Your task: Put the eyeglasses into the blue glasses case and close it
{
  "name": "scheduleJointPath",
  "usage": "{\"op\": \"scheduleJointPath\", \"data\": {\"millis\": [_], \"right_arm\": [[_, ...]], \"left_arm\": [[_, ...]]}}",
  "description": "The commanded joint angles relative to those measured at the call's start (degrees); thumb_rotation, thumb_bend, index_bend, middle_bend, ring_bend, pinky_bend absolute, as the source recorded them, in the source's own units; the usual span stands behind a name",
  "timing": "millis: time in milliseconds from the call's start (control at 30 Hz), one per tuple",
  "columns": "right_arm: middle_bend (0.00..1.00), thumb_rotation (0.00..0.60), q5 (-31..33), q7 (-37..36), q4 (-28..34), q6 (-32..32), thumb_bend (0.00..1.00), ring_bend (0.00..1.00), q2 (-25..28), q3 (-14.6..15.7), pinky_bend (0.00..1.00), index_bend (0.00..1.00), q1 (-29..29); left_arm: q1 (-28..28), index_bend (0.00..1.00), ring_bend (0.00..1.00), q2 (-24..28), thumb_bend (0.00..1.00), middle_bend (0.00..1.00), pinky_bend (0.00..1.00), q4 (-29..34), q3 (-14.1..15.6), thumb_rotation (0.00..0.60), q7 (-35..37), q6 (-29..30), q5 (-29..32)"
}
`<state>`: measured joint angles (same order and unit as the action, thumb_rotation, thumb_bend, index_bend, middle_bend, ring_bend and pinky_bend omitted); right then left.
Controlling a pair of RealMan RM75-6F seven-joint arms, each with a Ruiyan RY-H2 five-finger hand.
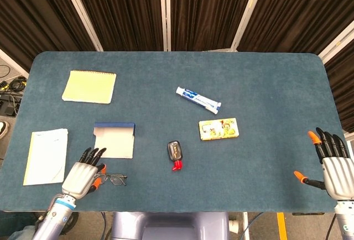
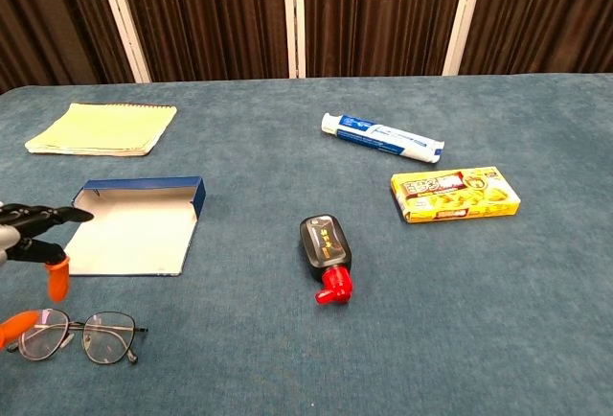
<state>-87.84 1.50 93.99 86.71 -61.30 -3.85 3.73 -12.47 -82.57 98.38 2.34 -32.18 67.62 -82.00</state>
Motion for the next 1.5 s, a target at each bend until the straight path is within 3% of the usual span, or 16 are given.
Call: {"op": "scheduleJointPath", "data": {"millis": [33,1033,1500], "right_arm": [[0.00,0.600,0.07,0.00,-0.09,-0.22,0.00,0.00,-0.10,0.02,0.00,0.00,0.13],[0.00,0.600,0.51,-0.24,-0.13,-0.67,0.00,0.00,-0.15,-0.01,0.00,0.00,0.32],[0.00,0.600,0.55,-0.26,-0.25,-0.81,0.00,0.00,-0.17,0.03,0.00,0.00,0.39]], "left_arm": [[-0.30,0.47,0.00,-1.28,0.49,0.00,0.00,-1.00,-0.25,0.600,-1.06,-0.26,1.24],[-2.51,0.49,0.00,-5.71,0.47,0.00,0.00,-5.56,0.43,0.600,0.15,-1.55,4.35],[-2.83,0.58,0.00,-6.09,0.54,0.00,0.00,-6.17,0.60,0.600,0.60,-1.05,4.91]]}}
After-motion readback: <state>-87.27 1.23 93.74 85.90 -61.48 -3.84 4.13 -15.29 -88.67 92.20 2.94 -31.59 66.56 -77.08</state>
